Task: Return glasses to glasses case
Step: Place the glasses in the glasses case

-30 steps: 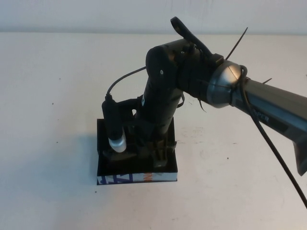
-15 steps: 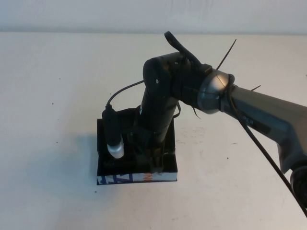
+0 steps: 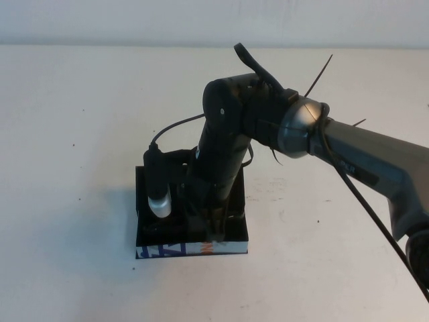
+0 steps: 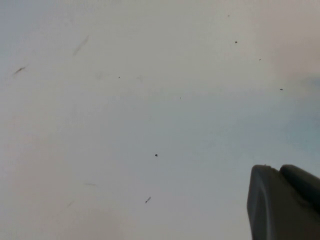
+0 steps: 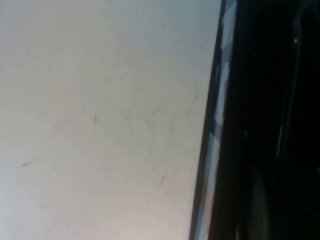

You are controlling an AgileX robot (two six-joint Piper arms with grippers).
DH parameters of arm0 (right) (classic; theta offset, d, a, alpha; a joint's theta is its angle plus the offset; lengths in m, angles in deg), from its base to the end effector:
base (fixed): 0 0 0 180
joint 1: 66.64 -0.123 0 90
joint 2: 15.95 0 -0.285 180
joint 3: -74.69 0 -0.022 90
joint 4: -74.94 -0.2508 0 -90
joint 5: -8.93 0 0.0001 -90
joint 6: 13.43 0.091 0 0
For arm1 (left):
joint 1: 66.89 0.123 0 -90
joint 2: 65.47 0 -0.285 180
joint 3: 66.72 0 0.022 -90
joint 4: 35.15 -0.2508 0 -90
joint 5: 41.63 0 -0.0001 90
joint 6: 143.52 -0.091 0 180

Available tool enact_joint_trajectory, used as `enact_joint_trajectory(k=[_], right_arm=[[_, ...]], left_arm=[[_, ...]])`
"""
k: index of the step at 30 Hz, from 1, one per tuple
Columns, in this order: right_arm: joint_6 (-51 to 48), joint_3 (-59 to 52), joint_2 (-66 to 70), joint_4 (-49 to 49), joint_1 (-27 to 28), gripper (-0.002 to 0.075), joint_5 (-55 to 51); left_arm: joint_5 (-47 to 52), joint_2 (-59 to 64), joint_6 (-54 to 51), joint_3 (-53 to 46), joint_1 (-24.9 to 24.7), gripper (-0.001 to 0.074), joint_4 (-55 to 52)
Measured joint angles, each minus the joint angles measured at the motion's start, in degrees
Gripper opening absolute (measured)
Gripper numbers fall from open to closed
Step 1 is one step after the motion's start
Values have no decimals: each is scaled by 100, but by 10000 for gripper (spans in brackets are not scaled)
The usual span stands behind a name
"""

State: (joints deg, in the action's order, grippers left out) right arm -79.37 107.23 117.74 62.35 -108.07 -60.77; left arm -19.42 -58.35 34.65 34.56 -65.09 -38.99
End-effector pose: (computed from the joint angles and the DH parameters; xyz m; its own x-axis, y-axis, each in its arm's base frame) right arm 0.3340 0.3196 0.2143 0.2391 -0.9364 -0.2568 -0.9709 -0.2341 -0.0505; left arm 0.0521 0.0039 0.1702 -0.3128 0.0840 -0.9461 -0.0262 0.9949 0.0971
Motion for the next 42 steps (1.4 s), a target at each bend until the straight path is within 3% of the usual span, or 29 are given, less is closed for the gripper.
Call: enact_joint_trajectory(k=[20, 23, 30, 42], right_arm=[[187, 0, 13, -283, 7, 7, 46], [187, 0, 13, -283, 7, 44, 46], [197, 0, 13, -125, 7, 210, 12], [341, 0, 13, -45, 64, 234, 137]], left_arm=[[0, 0, 0, 0, 0, -1, 0], [0, 0, 0, 0, 0, -1, 0], [0, 0, 0, 0, 0, -1, 0], [0, 0, 0, 0, 0, -1, 0]])
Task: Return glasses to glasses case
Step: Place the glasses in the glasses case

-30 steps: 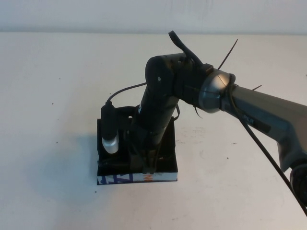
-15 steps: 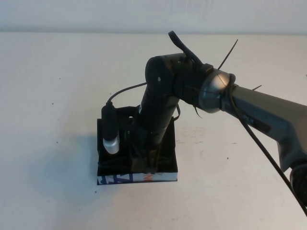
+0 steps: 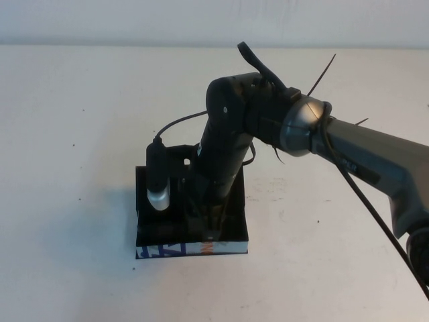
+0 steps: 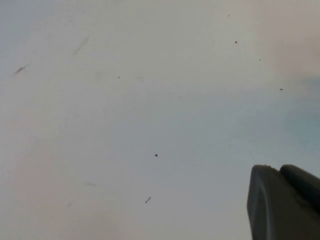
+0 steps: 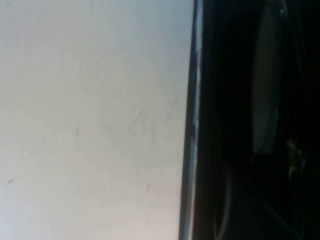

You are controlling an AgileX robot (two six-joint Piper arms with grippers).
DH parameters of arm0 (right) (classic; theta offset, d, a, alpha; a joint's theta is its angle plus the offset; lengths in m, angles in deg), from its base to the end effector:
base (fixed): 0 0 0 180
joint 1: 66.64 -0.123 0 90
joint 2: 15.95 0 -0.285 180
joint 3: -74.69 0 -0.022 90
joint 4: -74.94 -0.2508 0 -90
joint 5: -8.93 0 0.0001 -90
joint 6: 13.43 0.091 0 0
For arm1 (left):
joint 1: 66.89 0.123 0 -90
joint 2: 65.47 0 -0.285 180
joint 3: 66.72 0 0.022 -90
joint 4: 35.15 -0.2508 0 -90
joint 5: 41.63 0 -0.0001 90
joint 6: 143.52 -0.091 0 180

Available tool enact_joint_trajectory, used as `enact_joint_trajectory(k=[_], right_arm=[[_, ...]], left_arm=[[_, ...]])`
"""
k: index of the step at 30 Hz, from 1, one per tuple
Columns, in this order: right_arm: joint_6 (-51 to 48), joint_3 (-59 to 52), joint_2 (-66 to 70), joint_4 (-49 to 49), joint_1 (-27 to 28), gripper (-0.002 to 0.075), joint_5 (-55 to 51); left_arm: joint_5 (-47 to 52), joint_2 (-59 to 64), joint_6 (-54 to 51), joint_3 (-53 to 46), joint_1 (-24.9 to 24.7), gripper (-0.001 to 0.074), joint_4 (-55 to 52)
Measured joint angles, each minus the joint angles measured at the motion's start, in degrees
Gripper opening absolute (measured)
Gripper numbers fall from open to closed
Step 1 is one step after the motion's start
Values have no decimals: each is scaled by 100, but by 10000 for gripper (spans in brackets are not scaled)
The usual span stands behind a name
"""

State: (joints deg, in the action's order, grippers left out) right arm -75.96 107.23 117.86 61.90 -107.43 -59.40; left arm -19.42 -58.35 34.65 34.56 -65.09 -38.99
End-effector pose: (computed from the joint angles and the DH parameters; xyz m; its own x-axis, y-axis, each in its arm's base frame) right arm 0.3391 0.3178 0.2138 0.1671 -0.9467 -0.2753 -0.9859 -0.1595 -0.0498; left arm 0.0521 0.0039 0.1702 -0.3128 0.0840 -0.9461 -0.0262 0.9949 0.0971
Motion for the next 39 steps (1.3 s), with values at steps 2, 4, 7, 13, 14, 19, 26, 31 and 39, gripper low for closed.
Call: enact_joint_trajectory(k=[2, 4, 7, 13, 14, 19, 26, 31, 39], right_arm=[[0, 0, 0, 0, 11, 235, 53], [0, 0, 0, 0, 20, 230, 83], [0, 0, 0, 0, 59, 195, 102], [0, 0, 0, 0, 71, 37, 102], [0, 0, 0, 0, 71, 23, 102], [0, 0, 0, 0, 84, 4, -25], [0, 0, 0, 12, 136, 3, -129], [0, 0, 0, 12, 136, 3, -134], [0, 185, 0, -12, 136, 3, -156]], left_arm=[[0, 0, 0, 0, 0, -1, 0], [0, 0, 0, 0, 0, -1, 0], [0, 0, 0, 0, 0, -1, 0], [0, 0, 0, 0, 0, -1, 0], [0, 0, 0, 0, 0, -1, 0], [0, 0, 0, 0, 0, -1, 0], [0, 0, 0, 0, 0, -1, 0], [0, 0, 0, 0, 0, -1, 0], [0, 0, 0, 0, 0, -1, 0]])
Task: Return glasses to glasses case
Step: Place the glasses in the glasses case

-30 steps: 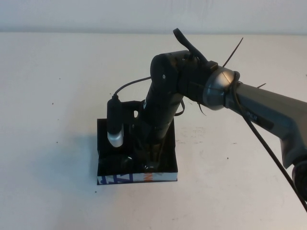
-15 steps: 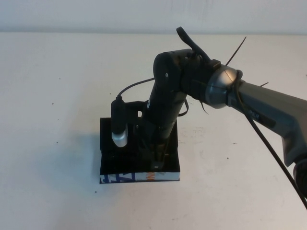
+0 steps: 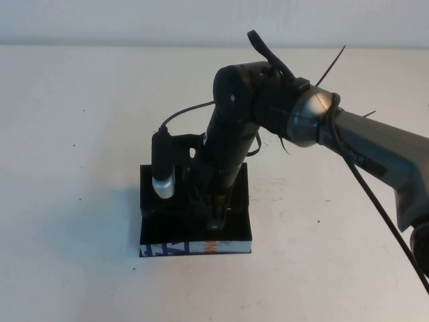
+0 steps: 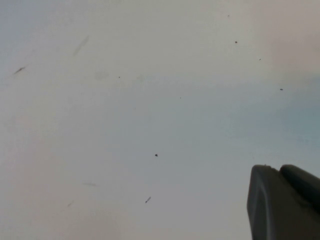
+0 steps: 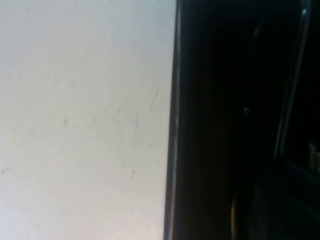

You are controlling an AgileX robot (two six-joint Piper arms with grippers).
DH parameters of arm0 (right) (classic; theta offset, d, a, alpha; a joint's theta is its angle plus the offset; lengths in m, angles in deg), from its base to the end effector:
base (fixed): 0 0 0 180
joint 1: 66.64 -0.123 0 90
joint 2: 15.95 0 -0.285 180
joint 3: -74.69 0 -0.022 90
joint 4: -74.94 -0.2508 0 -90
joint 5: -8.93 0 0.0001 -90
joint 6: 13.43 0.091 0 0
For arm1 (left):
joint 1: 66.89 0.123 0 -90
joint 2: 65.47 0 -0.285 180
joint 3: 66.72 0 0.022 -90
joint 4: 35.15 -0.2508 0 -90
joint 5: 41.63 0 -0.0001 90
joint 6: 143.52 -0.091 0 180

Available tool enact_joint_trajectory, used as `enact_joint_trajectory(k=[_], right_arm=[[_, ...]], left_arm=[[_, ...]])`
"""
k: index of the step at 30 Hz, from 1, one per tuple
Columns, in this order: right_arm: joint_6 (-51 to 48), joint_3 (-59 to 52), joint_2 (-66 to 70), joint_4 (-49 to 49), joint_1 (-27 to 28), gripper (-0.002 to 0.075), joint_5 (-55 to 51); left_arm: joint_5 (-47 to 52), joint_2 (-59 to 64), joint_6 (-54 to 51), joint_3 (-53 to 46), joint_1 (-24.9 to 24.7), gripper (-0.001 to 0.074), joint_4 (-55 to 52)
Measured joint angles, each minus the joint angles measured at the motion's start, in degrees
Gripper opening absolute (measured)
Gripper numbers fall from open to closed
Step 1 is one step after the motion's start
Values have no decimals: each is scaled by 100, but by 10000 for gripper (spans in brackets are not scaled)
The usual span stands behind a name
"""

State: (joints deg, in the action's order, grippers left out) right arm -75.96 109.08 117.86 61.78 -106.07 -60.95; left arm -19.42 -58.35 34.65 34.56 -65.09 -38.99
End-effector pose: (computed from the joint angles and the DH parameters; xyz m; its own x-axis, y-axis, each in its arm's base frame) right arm 0.3472 0.3107 0.2221 0.1507 -0.9479 -0.2808 -0.9885 -0.1414 -0.0532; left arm 0.0521 0.0039 0.1702 -0.3128 0.0840 -0.9461 -0.0262 0.9949 0.0971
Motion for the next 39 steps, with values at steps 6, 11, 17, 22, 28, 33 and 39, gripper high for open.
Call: enact_joint_trajectory(k=[6, 11, 17, 22, 28, 33, 39], right_arm=[[14, 128, 0, -147, 0, 3, -13], [359, 128, 0, -70, 0, 3, -17], [709, 118, -22, 32, 5, 2, -17], [737, 118, -81, 7, 5, 2, -17], [663, -49, -95, -119, -7, 2, -26], [519, -74, -95, -188, -7, 2, -26], [498, -96, -95, -294, -7, 2, -26]], left_arm=[[0, 0, 0, 0, 0, -1, 0], [0, 0, 0, 0, 0, -1, 0], [0, 0, 0, 0, 0, -1, 0], [0, 0, 0, 0, 0, -1, 0], [0, 0, 0, 0, 0, -1, 0], [0, 0, 0, 0, 0, -1, 0], [0, 0, 0, 0, 0, -1, 0]])
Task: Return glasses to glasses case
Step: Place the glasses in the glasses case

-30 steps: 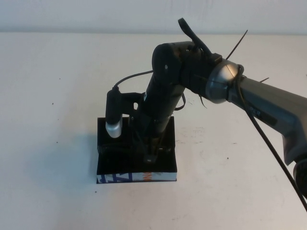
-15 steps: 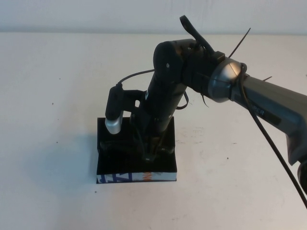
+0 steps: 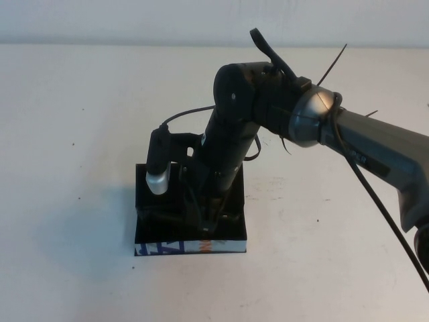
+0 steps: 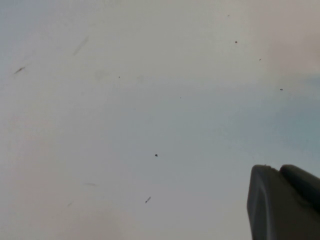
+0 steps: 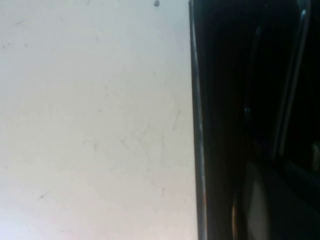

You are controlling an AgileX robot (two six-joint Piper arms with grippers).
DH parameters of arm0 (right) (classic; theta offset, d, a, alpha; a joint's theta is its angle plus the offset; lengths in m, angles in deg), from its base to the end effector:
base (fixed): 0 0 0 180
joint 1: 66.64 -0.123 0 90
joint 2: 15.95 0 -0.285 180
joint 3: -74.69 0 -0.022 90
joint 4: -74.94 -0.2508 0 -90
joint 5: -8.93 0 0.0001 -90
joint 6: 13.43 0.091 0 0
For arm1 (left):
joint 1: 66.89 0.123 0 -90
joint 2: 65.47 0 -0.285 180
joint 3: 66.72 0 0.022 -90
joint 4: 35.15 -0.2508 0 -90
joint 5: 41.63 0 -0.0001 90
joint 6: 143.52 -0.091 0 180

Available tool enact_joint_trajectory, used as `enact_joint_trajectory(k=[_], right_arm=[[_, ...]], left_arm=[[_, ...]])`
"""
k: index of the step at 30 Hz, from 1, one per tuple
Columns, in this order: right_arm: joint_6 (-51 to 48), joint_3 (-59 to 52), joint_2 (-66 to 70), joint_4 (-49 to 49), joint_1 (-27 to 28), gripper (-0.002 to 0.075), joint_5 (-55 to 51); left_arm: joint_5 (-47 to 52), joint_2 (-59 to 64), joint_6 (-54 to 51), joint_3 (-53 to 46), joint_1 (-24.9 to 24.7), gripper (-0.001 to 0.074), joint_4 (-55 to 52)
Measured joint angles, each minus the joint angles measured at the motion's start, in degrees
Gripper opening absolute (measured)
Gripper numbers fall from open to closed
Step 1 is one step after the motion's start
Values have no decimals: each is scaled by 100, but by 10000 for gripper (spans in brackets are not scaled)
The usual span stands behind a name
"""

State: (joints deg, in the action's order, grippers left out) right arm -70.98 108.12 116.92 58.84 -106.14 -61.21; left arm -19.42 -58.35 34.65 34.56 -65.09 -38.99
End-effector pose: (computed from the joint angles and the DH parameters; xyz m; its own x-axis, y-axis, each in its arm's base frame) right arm 0.3412 0.3121 0.2262 0.0476 -0.9459 -0.3208 -0.9986 -0.0521 0.0053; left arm 0.0521 0.0039 0.1702 -0.3128 0.0840 -0.9461 -0.0262 0.9949 0.0971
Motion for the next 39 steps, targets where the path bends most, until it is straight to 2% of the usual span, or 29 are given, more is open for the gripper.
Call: enact_joint_trajectory(k=[27, 30, 35, 39], right_arm=[[-176, -224, 75, 44, 0, 10, 10], [-190, -224, 75, 44, 0, 62, 10], [-190, -224, 79, 44, 0, 256, 10], [-190, -123, 88, 44, 0, 334, 10]], left_arm=[[0, 0, 0, 0, 0, -1, 0], [0, 0, 0, 0, 0, -1, 0], [0, 0, 0, 0, 0, -1, 0], [0, 0, 0, 0, 0, -1, 0]])
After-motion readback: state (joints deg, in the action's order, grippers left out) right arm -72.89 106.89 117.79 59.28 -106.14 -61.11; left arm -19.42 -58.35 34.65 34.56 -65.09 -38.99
